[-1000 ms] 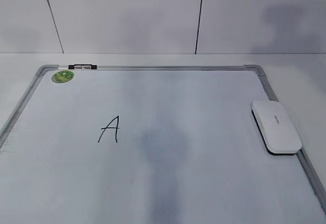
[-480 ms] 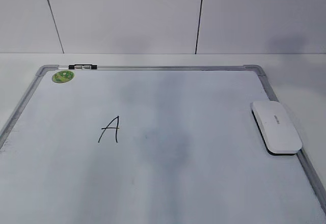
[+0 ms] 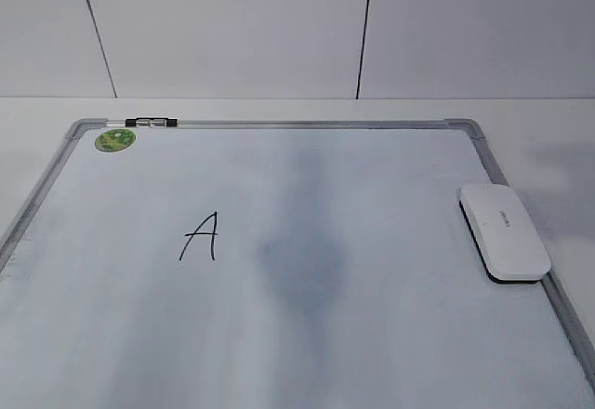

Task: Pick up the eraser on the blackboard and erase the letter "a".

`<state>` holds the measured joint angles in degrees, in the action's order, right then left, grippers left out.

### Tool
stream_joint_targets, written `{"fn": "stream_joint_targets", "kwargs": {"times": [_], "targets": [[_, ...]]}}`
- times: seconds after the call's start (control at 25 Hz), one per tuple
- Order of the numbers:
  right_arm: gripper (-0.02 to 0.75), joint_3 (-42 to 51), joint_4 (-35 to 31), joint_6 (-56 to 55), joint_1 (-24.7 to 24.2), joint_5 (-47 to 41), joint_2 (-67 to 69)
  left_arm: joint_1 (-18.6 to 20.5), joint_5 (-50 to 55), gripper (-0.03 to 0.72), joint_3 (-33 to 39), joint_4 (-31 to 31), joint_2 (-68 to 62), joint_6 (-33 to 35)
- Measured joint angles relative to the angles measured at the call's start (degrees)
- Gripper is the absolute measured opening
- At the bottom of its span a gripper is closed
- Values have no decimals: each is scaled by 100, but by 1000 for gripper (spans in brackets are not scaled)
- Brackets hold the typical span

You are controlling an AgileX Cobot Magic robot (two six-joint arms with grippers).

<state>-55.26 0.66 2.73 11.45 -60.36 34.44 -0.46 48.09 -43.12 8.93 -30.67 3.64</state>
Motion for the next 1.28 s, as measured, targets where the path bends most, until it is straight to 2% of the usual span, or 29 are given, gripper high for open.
{"fn": "stream_joint_targets", "kwargs": {"times": [0.36, 0.56, 0.84, 1.0, 1.28], "targets": [[582, 889, 0, 185, 0, 35, -1249, 0, 76, 518, 627, 5, 1241, 0], [582, 1464, 0, 294, 0, 45, -1907, 0, 473, 518, 937, 5, 1811, 0], [581, 2267, -142, 321, 0, 45, -2894, 0, 1088, 518, 998, -20, 2397, 0], [581, 2453, -256, 321, 0, 34, -3453, 0, 1123, 518, 1057, -135, 2832, 0], [580, 2502, -263, 362, 0, -47, -3550, 0, 1244, 518, 1254, -175, 3009, 0]]}}
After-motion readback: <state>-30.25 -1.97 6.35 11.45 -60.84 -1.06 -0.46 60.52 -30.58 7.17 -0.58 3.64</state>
